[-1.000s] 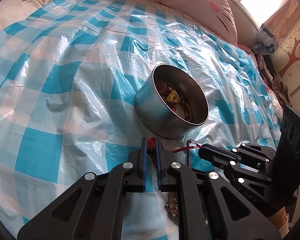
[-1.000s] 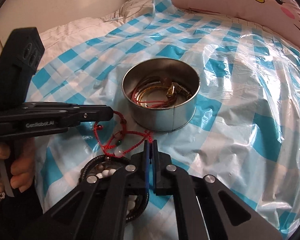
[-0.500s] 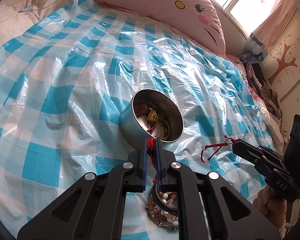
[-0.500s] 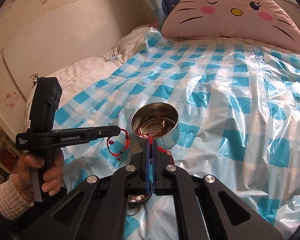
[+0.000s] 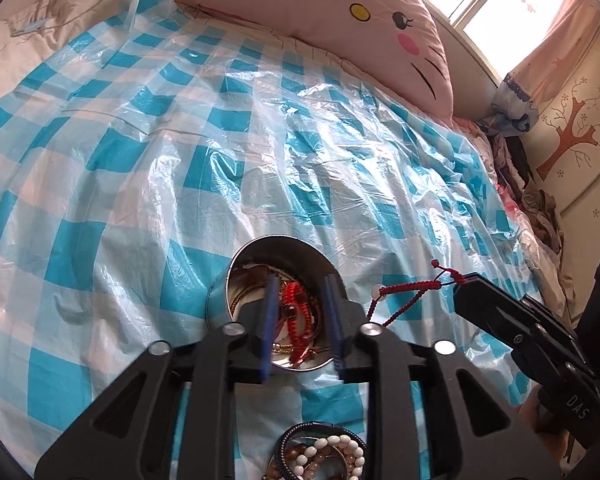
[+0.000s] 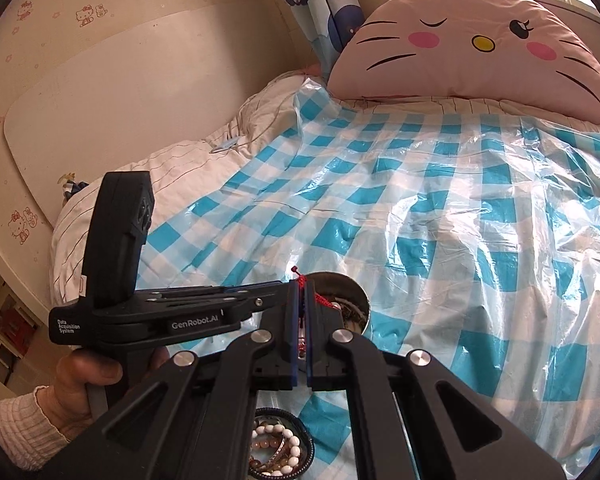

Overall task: Organize jewelry
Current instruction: 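Carry the red string bracelet over the tin with both grippers and open them, then withdraw both grippers from the tin back toward the remaining bracelets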

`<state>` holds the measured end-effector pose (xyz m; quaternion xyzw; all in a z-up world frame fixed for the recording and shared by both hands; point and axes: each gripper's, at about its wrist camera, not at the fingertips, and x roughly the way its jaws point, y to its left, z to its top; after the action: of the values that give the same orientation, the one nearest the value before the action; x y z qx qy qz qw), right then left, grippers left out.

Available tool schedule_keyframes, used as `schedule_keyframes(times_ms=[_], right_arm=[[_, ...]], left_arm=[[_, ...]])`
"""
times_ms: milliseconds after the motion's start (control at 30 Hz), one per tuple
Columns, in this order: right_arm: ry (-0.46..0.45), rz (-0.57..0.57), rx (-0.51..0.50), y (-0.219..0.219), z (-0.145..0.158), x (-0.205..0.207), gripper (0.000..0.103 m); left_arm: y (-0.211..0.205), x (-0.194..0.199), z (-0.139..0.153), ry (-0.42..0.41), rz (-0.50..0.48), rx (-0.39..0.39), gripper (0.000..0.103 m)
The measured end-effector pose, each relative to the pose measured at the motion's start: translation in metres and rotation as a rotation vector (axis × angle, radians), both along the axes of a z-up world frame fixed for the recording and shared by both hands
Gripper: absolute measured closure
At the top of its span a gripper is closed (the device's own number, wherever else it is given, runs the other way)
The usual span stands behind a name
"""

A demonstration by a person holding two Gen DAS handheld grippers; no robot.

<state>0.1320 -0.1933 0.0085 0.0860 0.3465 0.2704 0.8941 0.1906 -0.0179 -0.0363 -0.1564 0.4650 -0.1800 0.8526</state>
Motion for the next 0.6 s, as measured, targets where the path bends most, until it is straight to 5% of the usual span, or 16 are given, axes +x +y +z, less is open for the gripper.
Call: schedule_keyframes(times_ms=[400, 500, 600], right_arm=[[0.109, 0.017, -0.109, 0.036, -0.050, 0.030, 0.097], [0.109, -0.005, -0.110, 0.035, -0.055, 0.027, 0.064], [0.108, -0.026, -0.082, 0.028, -0.055, 0.021, 0.059]], left_arm=[[0.024, -0.028, -0.001, -0.100, 0.118, 0.183, 0.036], [0.028, -0.041, 0.005, -0.148, 0.150, 0.240, 0.023], [0.030, -0.051, 0.006, -0.171, 0.165, 0.276, 0.019]])
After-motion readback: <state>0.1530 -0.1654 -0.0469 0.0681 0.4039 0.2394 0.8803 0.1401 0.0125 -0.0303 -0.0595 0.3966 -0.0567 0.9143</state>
